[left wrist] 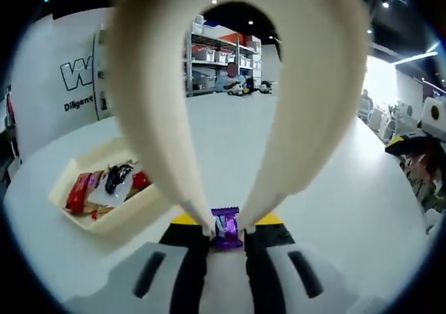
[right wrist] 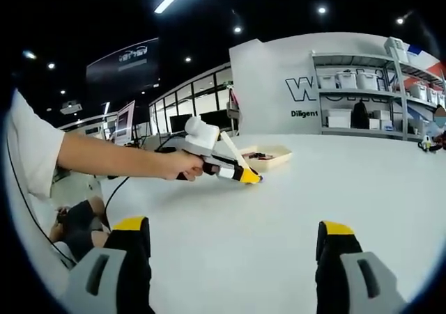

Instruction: Place the target food into the container with the food tongs after gripping and lifting it, then release it inside without dropping or visibly crushing the food.

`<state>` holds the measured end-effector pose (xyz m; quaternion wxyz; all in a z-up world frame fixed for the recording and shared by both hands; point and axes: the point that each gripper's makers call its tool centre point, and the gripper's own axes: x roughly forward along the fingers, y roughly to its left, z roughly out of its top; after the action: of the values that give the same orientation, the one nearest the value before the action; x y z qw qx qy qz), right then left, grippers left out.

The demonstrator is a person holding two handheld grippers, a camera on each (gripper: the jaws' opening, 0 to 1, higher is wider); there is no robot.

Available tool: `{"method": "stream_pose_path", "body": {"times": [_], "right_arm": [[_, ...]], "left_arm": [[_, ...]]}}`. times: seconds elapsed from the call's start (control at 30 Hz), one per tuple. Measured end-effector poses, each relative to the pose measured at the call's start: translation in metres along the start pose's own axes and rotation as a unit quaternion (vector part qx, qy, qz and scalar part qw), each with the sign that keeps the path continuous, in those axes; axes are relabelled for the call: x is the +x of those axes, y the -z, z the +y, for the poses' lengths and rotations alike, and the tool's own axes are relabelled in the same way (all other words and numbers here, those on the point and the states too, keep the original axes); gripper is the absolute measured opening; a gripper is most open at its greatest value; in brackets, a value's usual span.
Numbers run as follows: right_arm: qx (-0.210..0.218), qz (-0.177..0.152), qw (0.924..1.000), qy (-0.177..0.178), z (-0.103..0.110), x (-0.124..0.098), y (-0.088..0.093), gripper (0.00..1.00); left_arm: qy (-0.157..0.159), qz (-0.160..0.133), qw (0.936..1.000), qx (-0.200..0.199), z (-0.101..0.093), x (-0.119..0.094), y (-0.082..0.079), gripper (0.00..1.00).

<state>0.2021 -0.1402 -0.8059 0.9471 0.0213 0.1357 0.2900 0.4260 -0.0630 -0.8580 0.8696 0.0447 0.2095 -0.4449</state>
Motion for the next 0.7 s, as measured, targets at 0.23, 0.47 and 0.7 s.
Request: {"method": "stream_pose_path", "body": {"times": [0.23,0.47,0.7], "right_arm": [[0.001,0.007,1.0000,0.005,-0.002,0.002,0.003,0.98],[0.002,0.007,1.0000,-0.004,0.006,0.007,0.004,0.99],[0.018,-0.008,0.9998,-0.007,0.005,0.008,0.000,0.99]], "left_arm": [[-0.010,0.003,0.9991,0.041,-0.003,0.000,0.000,0.17],[-0.029,0.001,0.9994,0.018,-0.003,0.000,0.000,0.15],[-0.026,0.015,0.9995,0.012,-0.001,-0.003,-0.001,0.15]]}}
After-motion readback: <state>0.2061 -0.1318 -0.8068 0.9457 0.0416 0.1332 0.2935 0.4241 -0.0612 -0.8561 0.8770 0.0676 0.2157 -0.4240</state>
